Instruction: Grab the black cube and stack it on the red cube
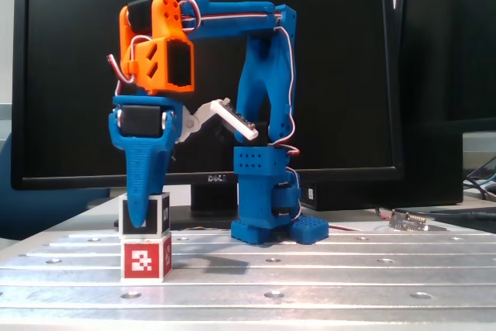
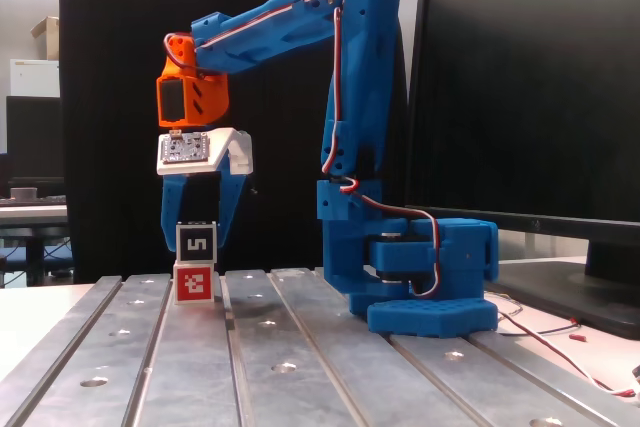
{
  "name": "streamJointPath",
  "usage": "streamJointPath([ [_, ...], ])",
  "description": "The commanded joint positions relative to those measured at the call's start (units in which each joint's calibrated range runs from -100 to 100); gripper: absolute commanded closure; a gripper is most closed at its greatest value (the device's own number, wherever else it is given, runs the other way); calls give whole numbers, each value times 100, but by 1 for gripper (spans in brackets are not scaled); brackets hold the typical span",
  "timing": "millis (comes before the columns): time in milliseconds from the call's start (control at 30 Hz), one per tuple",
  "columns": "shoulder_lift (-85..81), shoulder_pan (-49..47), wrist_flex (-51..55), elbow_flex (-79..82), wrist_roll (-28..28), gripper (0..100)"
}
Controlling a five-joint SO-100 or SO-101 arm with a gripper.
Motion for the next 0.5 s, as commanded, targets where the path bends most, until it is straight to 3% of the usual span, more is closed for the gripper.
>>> streamJointPath([
  [0,-213,-28,45,-108,8,84],
  [467,-196,-43,3,-108,18,84],
])
